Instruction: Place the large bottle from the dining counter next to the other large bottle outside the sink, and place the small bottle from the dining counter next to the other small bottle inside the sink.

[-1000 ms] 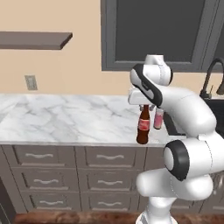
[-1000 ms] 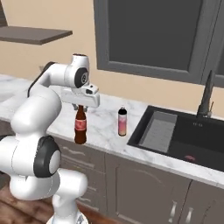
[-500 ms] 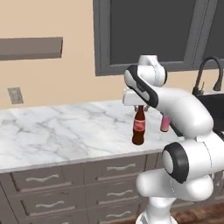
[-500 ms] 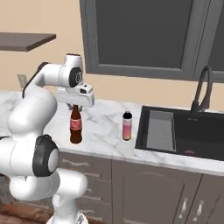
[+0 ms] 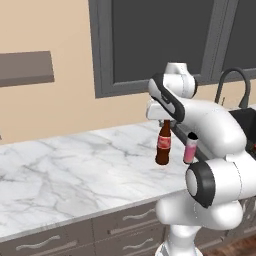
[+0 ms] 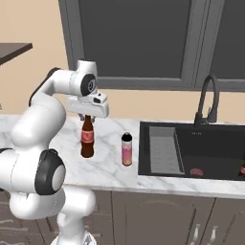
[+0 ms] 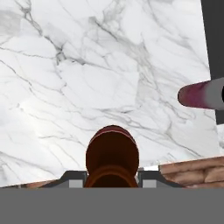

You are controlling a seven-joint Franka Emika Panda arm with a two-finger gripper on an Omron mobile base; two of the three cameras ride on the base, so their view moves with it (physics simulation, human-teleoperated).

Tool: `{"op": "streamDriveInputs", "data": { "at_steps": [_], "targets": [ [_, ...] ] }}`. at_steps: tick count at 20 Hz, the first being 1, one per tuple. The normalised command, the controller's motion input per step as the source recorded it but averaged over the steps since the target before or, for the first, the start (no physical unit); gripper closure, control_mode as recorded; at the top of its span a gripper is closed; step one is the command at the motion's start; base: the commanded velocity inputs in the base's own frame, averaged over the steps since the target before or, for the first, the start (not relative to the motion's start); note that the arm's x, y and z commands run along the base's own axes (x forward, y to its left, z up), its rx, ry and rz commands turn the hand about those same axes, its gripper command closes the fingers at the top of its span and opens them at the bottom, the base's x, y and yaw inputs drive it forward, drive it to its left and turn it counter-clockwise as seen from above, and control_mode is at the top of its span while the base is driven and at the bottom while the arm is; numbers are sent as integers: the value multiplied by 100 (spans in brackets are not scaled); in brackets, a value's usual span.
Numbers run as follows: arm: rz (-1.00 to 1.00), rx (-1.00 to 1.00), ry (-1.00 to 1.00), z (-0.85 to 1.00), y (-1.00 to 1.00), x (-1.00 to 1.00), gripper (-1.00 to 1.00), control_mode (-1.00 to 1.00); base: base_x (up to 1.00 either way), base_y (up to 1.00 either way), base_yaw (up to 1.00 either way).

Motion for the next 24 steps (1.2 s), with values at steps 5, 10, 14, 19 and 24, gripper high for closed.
{"op": "streamDriveInputs", "data": {
  "at_steps": [5, 10, 14, 19, 24],
  "targets": [
    [0, 0, 0, 0, 0, 0, 100, 100, 31, 16, 0],
    [0, 0, 0, 0, 0, 0, 100, 100, 0, 0, 0],
    [0, 0, 0, 0, 0, 0, 100, 100, 0, 0, 0],
    [0, 0, 0, 0, 0, 0, 100, -100, 0, 0, 0],
    [-2, 0, 0, 0, 1, 5, 100, -100, 0, 0, 0]
  ]
}}
